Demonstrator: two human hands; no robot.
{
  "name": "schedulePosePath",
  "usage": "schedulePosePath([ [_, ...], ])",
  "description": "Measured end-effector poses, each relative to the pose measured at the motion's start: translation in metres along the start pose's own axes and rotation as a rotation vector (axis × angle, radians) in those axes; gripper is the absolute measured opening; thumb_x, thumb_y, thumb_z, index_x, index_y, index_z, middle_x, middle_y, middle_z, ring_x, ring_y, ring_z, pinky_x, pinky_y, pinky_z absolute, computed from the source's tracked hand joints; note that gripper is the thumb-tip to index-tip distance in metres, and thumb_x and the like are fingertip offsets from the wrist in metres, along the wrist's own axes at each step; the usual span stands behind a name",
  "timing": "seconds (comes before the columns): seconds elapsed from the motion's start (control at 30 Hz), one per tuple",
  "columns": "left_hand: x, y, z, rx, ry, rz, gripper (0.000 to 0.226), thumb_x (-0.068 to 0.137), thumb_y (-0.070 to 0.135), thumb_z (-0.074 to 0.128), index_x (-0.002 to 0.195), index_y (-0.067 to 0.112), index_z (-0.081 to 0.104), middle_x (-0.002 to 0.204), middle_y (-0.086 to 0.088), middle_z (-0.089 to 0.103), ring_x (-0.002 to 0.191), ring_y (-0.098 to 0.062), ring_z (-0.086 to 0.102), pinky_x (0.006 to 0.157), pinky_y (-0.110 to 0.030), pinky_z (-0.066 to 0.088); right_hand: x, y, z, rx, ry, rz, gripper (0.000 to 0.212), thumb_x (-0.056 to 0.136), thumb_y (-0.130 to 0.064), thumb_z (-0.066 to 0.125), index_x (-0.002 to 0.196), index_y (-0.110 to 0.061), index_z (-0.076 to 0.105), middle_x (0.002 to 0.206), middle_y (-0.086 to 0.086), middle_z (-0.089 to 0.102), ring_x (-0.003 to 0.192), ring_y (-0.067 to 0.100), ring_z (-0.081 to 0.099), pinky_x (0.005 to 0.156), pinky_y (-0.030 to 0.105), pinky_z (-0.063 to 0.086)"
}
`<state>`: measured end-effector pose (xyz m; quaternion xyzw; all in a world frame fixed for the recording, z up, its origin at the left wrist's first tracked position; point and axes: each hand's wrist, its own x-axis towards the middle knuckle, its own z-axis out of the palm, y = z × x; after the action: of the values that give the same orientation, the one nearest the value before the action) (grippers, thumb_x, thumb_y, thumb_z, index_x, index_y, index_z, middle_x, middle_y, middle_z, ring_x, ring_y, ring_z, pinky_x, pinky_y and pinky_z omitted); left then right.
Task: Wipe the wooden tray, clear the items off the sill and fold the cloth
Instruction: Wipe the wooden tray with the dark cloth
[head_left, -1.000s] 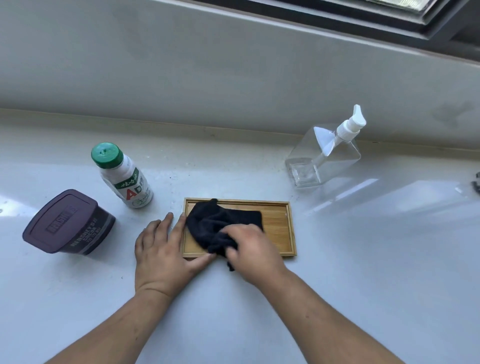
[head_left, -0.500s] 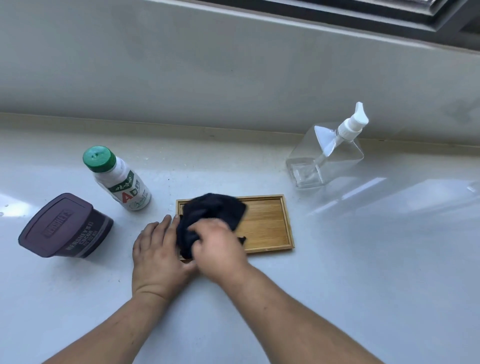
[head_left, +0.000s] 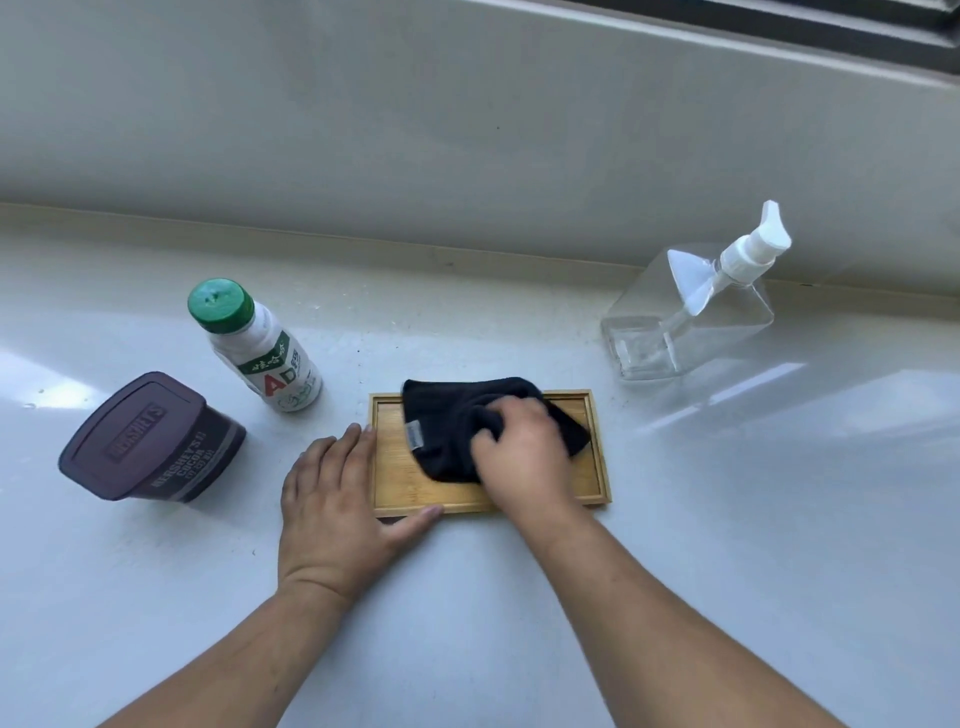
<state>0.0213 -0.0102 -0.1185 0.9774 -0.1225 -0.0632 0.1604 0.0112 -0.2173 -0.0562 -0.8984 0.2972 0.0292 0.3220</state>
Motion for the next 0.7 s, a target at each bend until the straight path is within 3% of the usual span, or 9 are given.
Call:
schedulePosePath([
  [0.1, -0.001, -0.002, 0.003, -0.035, 0.053, 0.02, 0.096, 0.07, 0.068, 0.054, 0.146, 0.009, 0.051, 0.149, -0.012, 0.058, 0.142, -0.036, 0.041, 0.119, -0.054, 0.028, -0.028, -0.046, 0.04, 0.073, -0.185, -0.24, 0.038, 0.088, -0.033, 0.066, 0.122, -0.016, 0.07, 0.12, 0.012, 0.069, 0.114, 0.033, 0.061, 0.101, 0.041, 0.05],
  [0.2, -0.001, -0.002, 0.006, -0.042, 0.074, 0.007, 0.083, 0.075, 0.055, 0.046, 0.146, 0.01, 0.047, 0.148, -0.013, 0.057, 0.143, -0.034, 0.037, 0.119, -0.056, 0.029, -0.046, -0.052, 0.049, -0.015, -0.208, -0.309, 0.049, 0.09, -0.043, 0.063, 0.133, -0.019, 0.061, 0.125, 0.01, 0.064, 0.114, 0.033, 0.057, 0.099, 0.045, 0.05],
  [0.33, 0.0, -0.002, 0.005, -0.045, 0.046, -0.002, 0.111, 0.062, 0.084, 0.06, 0.149, 0.016, 0.05, 0.153, -0.005, 0.055, 0.145, -0.031, 0.037, 0.121, -0.047, 0.02, -0.033, -0.005, 0.014, -0.174, -0.187, -0.283, 0.032, 0.09, -0.037, 0.062, 0.117, -0.021, 0.068, 0.114, 0.007, 0.066, 0.11, 0.032, 0.06, 0.089, 0.045, 0.054],
  [0.43, 0.0, -0.002, 0.002, -0.009, 0.021, -0.003, 0.121, 0.062, 0.1, 0.052, 0.152, 0.021, 0.046, 0.156, -0.001, 0.052, 0.147, -0.028, 0.035, 0.122, -0.044, 0.017, -0.022, 0.043, -0.029, -0.265, -0.143, -0.124, 0.03, 0.092, -0.029, 0.062, 0.12, -0.021, 0.069, 0.116, 0.005, 0.064, 0.111, 0.029, 0.059, 0.087, 0.04, 0.054],
  [0.53, 0.0, -0.001, 0.0, -0.001, -0.001, -0.009, 0.121, 0.063, 0.104, 0.043, 0.152, 0.022, 0.046, 0.156, -0.001, 0.052, 0.147, -0.028, 0.035, 0.121, -0.046, 0.018, -0.02, 0.055, -0.063, -0.311, -0.111, 0.021, 0.026, 0.091, -0.019, 0.06, 0.116, -0.019, 0.067, 0.113, 0.003, 0.063, 0.106, 0.027, 0.06, 0.081, 0.039, 0.055],
  [0.63, -0.001, 0.0, -0.004, -0.01, -0.026, -0.008, 0.12, 0.064, 0.104, 0.042, 0.152, 0.022, 0.046, 0.155, -0.002, 0.052, 0.146, -0.029, 0.036, 0.12, -0.047, 0.02, -0.048, 0.033, -0.071, -0.279, -0.086, -0.129, 0.015, 0.081, -0.026, 0.059, 0.096, -0.028, 0.06, 0.1, -0.009, 0.059, 0.093, 0.017, 0.056, 0.067, 0.037, 0.053],
  [0.7, 0.0, 0.001, -0.005, -0.022, -0.03, -0.008, 0.121, 0.063, 0.104, 0.04, 0.151, 0.021, 0.046, 0.154, -0.003, 0.053, 0.145, -0.029, 0.037, 0.119, -0.048, 0.021, -0.084, 0.021, -0.066, -0.251, -0.16, -0.26, 0.014, 0.076, -0.034, 0.053, 0.089, -0.034, 0.05, 0.093, -0.014, 0.054, 0.084, 0.01, 0.052, 0.059, 0.028, 0.045],
])
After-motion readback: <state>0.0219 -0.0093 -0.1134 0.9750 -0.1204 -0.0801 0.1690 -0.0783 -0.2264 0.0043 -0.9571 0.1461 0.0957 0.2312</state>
